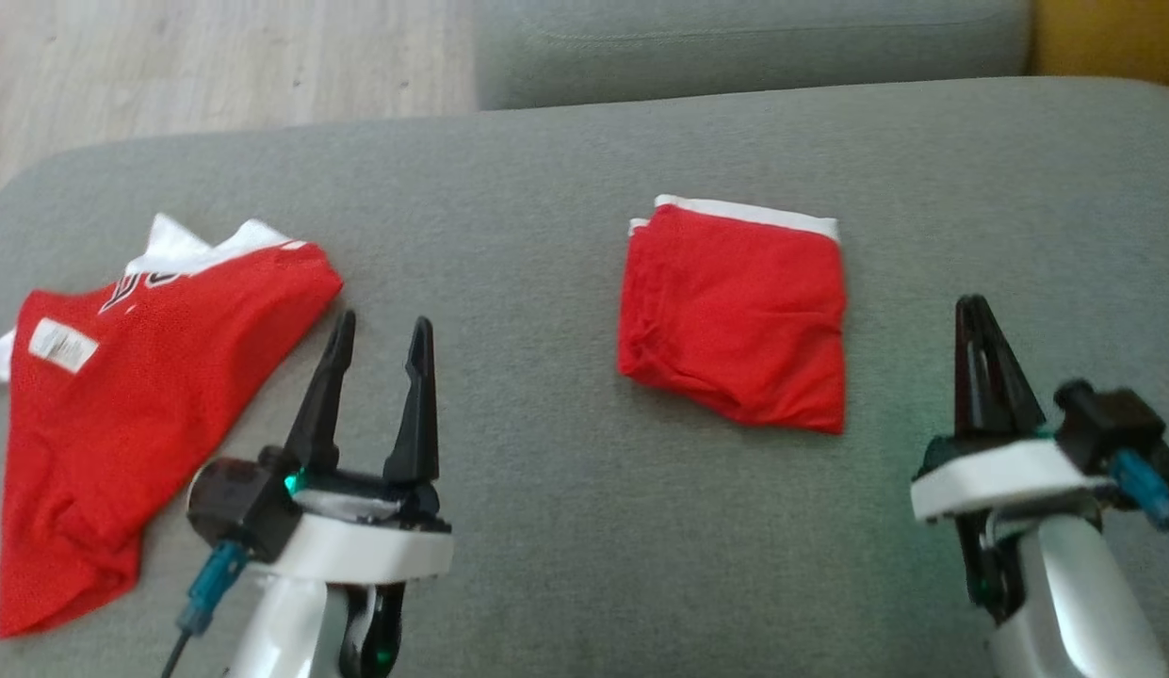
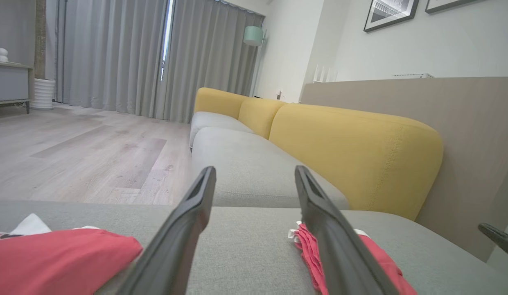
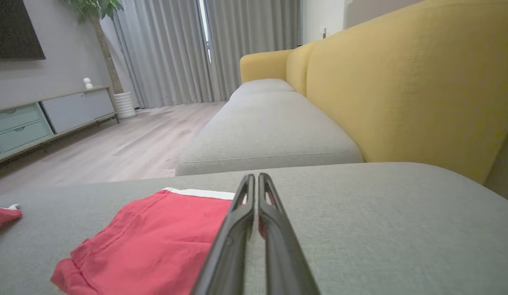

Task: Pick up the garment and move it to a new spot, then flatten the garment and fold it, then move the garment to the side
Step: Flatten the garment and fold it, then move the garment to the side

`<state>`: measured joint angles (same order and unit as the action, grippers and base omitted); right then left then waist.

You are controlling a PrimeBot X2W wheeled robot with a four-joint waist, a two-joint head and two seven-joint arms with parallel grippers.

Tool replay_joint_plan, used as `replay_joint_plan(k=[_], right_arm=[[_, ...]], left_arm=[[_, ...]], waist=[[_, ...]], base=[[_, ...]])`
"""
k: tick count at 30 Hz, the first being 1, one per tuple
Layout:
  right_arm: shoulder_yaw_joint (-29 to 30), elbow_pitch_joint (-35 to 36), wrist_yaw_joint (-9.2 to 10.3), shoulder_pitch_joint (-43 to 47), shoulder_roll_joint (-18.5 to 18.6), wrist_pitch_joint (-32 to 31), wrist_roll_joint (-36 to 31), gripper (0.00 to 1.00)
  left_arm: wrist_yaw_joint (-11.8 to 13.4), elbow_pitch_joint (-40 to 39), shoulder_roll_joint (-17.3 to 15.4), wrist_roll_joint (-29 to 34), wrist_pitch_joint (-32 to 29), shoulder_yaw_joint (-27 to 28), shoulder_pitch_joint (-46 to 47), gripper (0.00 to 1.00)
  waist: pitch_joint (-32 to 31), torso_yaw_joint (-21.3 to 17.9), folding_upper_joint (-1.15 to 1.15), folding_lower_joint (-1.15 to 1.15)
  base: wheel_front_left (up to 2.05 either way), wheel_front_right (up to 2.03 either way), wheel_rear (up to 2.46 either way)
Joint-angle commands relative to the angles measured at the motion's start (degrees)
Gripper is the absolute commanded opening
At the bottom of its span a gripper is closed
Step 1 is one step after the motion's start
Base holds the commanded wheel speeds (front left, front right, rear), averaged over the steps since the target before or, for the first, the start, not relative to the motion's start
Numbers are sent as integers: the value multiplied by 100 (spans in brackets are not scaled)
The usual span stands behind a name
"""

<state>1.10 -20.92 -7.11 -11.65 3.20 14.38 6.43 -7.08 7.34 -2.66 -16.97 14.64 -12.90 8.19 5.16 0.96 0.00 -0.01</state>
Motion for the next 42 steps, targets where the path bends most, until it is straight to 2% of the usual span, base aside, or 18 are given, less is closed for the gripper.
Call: replay_joint_plan(k=[1, 9, 19, 26, 37, 42], right_arm=[[-135, 263, -37, -61, -32, 61, -44, 100], [-115, 588, -37, 430, -32, 62, 75, 100], [-35, 403, -37, 200, -32, 62, -118, 100], [91, -562, -37, -487, -32, -33, -304, 100], [-47, -2337, -37, -1505, -33, -532, 72, 100], [-221, -2905, -37, -1751, -33, -633, 240, 100]], left_arm=[[-12, -140, -21, 64, 36, 214, 59, 100], [-24, 17, -21, 168, 36, 296, -114, 100], [-33, -36, -21, 163, 36, 215, -22, 100], [-38, -134, -21, 140, 36, 63, 192, 100], [-40, -86, -21, 50, 36, -219, 422, 100], [-40, -68, -21, 28, 36, -241, 429, 100]], waist=[[-58, -75, 0, 1], [-128, -186, 0, 1], [97, -18, 0, 1], [498, 253, 0, 1], [778, 667, 0, 1], [786, 747, 0, 1]], base=[[0, 0, 0], [0, 0, 0], [0, 0, 0], [0, 0, 0], [0, 0, 0], [0, 0, 0]])
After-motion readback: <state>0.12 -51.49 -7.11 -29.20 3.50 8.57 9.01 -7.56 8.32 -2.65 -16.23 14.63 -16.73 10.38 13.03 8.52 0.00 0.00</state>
